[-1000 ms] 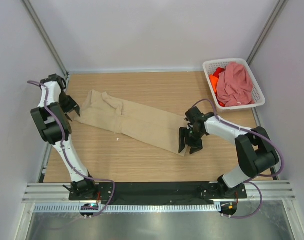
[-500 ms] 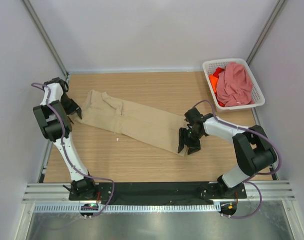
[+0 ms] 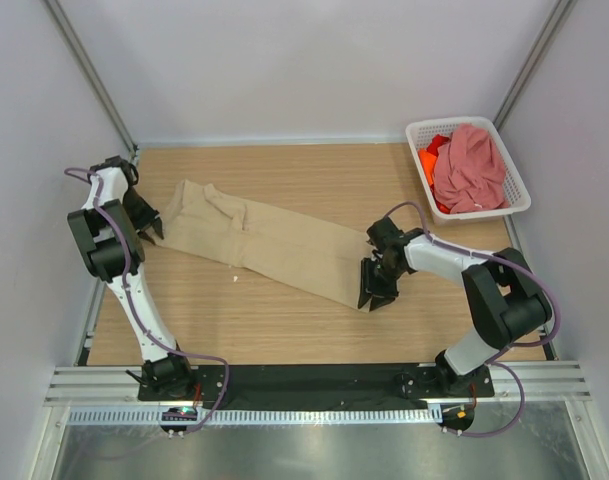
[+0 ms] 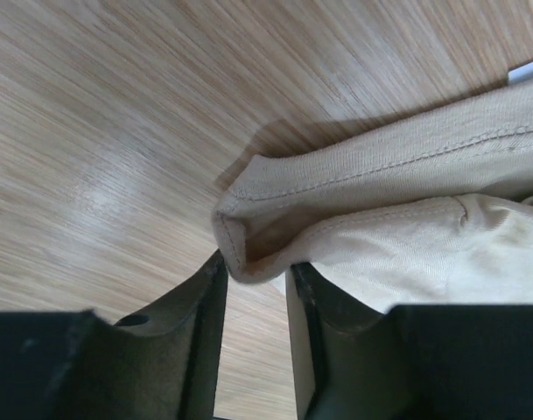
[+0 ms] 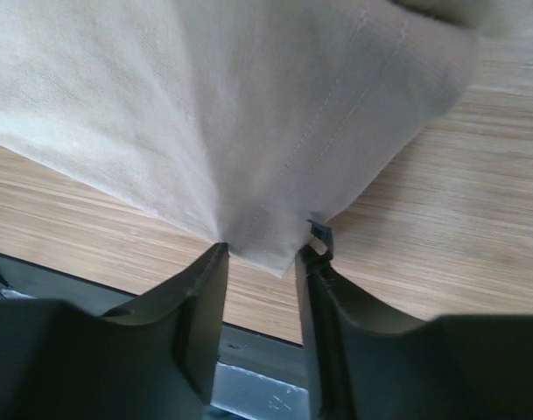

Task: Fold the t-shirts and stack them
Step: Fold the tshirt

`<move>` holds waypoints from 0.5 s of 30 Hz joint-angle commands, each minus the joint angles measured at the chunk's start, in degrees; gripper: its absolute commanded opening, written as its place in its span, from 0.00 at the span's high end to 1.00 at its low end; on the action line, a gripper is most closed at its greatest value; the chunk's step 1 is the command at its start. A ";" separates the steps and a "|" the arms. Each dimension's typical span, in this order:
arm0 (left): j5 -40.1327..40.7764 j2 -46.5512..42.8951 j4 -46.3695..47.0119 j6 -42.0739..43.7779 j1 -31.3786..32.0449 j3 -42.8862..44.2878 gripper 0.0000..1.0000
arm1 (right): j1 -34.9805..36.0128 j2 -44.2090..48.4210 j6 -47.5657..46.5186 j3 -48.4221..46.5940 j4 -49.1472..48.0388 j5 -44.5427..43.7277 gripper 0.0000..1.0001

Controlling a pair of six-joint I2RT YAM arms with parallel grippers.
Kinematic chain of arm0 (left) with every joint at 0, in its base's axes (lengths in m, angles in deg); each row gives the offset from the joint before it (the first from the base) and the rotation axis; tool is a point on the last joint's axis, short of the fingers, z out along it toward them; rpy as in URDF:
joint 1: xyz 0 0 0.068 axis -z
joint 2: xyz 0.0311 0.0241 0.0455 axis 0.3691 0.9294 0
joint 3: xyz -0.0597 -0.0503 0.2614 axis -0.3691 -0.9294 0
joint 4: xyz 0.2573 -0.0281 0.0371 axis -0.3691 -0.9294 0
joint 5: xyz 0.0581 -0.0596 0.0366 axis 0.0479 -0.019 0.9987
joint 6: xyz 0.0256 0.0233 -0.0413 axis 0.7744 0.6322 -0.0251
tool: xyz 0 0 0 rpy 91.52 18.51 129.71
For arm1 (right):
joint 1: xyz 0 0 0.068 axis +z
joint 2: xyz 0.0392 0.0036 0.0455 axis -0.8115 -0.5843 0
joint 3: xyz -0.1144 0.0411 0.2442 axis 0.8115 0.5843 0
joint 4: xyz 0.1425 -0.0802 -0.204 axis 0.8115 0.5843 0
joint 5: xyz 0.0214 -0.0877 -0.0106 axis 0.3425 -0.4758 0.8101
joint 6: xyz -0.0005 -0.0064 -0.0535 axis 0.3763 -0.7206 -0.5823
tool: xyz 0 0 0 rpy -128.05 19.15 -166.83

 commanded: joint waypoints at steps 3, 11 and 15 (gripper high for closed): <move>-0.19 0.06 0.82 0.06 -0.10 1.10 0.78 | 0.53 -0.43 0.68 0.68 -0.99 -0.17 0.78; 2.80 -4.85 -0.16 0.68 -0.62 0.33 1.00 | 0.53 4.31 -1.34 1.29 5.50 -6.93 0.99; 4.20 -12.23 5.10 -1.51 -1.50 -7.84 1.00 | 0.53 6.69 0.58 3.40 5.86 -7.19 0.99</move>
